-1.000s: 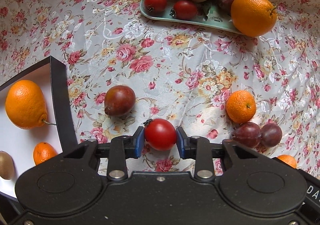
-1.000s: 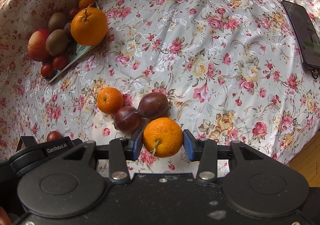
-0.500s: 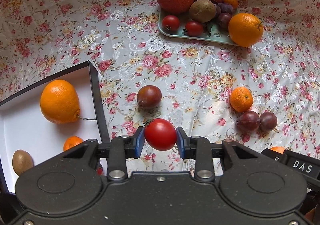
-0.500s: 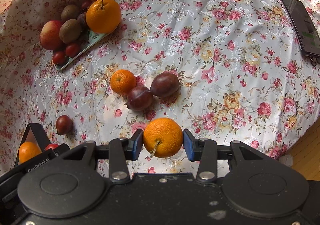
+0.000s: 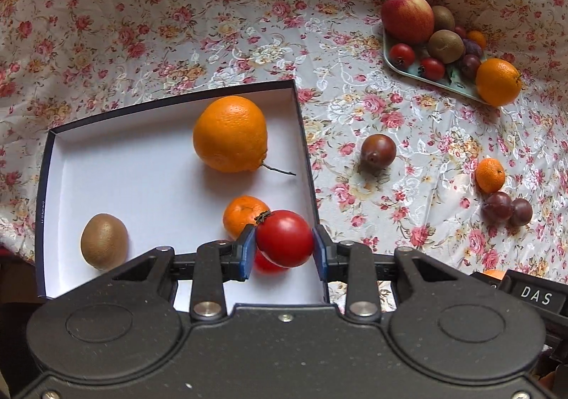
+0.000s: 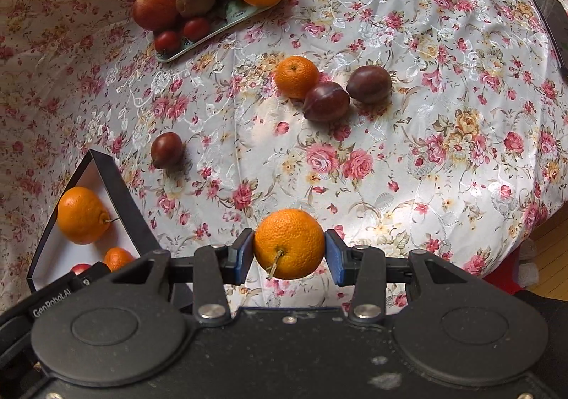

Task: Organize fruits
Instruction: 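Carry the mandarin and tomato over the white box and open both tools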

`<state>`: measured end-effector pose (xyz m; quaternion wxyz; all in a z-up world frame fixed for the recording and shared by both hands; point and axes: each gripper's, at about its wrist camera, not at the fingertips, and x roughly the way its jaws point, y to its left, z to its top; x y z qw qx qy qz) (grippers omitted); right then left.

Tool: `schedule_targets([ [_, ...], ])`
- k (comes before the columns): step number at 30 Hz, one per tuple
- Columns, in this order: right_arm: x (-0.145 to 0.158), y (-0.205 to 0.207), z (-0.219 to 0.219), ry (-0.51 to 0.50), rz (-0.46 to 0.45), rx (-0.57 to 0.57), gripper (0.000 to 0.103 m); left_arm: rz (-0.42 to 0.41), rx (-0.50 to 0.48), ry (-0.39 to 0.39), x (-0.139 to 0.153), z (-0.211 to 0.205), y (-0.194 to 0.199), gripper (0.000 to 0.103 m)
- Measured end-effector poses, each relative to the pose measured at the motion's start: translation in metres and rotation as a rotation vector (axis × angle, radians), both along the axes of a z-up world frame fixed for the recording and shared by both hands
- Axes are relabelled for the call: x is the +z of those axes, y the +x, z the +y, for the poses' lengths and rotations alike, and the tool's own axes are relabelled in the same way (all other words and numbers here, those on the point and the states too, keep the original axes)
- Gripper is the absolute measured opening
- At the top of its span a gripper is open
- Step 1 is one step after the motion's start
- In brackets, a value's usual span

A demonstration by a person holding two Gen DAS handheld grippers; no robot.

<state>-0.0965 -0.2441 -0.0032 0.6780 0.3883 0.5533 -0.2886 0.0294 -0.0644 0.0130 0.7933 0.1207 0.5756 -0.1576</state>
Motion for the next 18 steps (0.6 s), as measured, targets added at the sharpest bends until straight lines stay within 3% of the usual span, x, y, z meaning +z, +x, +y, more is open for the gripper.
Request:
schedule_targets([
  [11,0.015,0.049,0.056,0.024,-0.111,0.107,0.044,-0.069,0.178,0.024,0.007,0.084,0.031,0.042],
  [18,0.024,0.078,0.111,0.041,-0.196,0.252,0.045,-0.067,0.271,0.041,0.002,0.132,0.047,0.042],
])
